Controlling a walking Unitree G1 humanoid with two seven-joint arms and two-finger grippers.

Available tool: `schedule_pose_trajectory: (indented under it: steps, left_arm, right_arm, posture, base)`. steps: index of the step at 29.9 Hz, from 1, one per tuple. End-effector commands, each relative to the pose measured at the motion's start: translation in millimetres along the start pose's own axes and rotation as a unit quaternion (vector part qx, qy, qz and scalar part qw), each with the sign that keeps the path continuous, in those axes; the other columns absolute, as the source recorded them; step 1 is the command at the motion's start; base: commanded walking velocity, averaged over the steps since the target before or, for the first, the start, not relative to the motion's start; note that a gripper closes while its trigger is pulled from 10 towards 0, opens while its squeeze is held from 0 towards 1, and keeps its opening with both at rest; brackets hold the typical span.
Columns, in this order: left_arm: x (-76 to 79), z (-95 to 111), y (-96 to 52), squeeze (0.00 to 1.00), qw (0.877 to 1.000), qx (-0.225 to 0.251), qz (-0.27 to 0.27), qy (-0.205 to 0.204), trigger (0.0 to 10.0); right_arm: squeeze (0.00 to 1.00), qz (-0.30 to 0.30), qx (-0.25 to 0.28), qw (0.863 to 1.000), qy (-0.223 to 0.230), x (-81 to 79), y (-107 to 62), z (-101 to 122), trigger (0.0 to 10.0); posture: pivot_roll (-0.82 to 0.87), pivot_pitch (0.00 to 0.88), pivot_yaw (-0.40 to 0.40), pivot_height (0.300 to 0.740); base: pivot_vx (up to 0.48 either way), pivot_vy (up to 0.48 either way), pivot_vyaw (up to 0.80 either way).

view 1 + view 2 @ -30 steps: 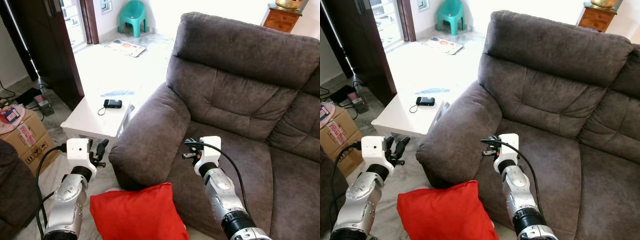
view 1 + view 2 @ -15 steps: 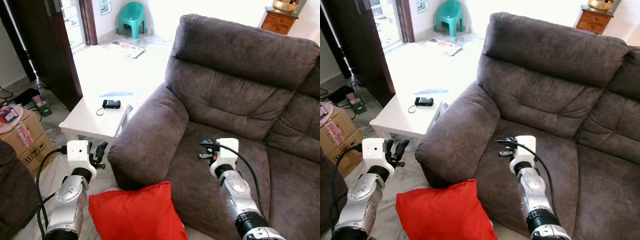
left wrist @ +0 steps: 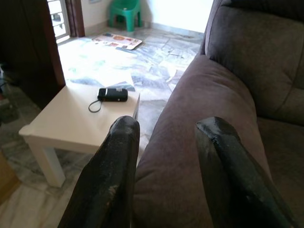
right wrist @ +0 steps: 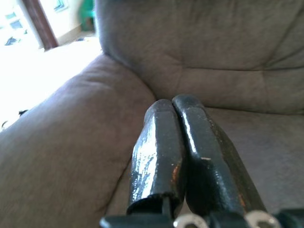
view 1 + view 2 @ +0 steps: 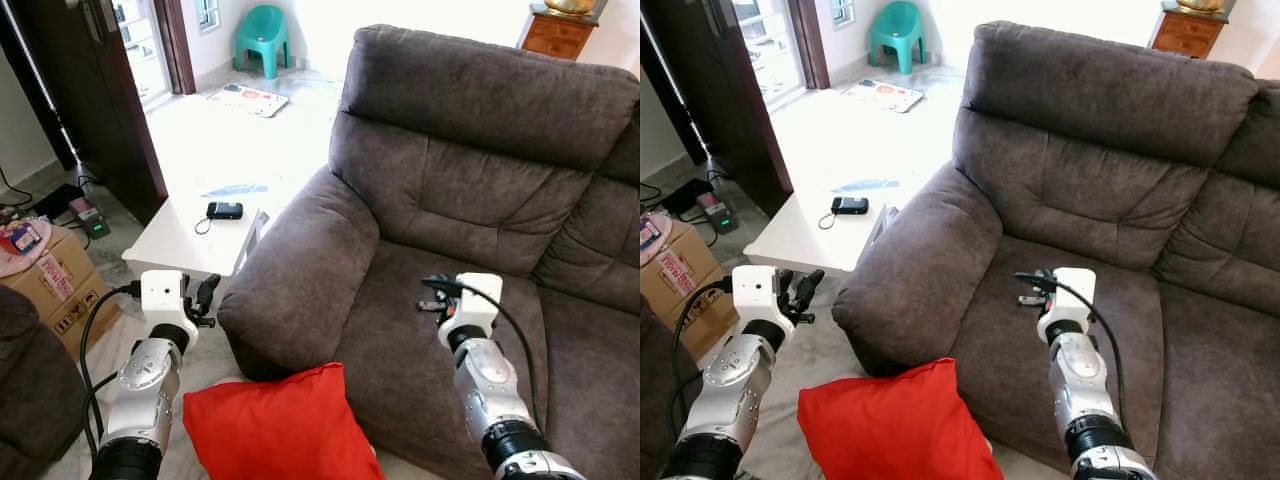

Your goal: Move the pillow to the sofa from floor

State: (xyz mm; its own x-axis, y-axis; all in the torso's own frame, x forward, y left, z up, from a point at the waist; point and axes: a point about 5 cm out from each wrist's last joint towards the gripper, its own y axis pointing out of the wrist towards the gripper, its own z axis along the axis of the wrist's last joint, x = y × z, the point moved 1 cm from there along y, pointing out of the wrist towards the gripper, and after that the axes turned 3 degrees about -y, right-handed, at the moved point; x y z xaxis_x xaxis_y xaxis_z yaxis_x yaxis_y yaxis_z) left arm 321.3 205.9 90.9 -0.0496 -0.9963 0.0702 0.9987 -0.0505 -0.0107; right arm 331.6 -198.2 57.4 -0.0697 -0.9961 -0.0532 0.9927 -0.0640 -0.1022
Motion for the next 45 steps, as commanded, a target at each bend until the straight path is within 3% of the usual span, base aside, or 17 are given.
schedule_pose_trajectory:
  steps: [1, 11, 19, 38, 45]
  left_arm:
    - [0.1, 2, 2.2, 0.0, 1.0, 0.003, -0.006, 0.011, 10.0]
    - [-6.5, 15, 2.1, 0.0, 0.999, 0.034, 0.006, 0.013, 10.0]
    - [2.9, 21, 1.8, 0.0, 0.999, 0.052, 0.001, 0.016, 10.0]
    - [-4.4, 23, -2.5, 0.0, 0.998, 0.052, 0.022, 0.019, 10.0]
    - [-3.5, 23, -2.7, 0.0, 0.998, 0.05, 0.022, 0.018, 10.0]
  right_arm:
    - [0.0, -0.016, 0.029, 0.999, 0.008, 5.4, -0.6, 9, 10.0]
    - [0.0, -0.006, 0.064, 0.998, 0.002, -1.1, -4.3, 18, 10.0]
    - [0.0, 0.008, 0.069, 0.998, 0.002, -15.6, -5.9, 20, 10.0]
    - [0.0, 0.032, 0.061, 0.998, -0.002, -28.4, -7.1, 22, 10.0]
    - [0.0, 0.039, 0.058, 0.998, -0.008, -28.5, -6.4, 23, 10.0]
  posture:
    - [0.07, 0.0, -0.049, 0.74]
    - [0.07, 0.0, -0.047, 0.74]
    - [0.09, 0.0, -0.048, 0.74]
    - [0.1, 0.0, -0.061, 0.74]
    - [0.1, 0.0, -0.062, 0.69]
  base:
    - [0.0, 0.0, 0.0]
    - [0.0, 0.0, 0.0]
    - [0.0, 0.0, 0.0]
    - [0.0, 0.0, 0.0]
    - [0.0, 0.0, 0.0]
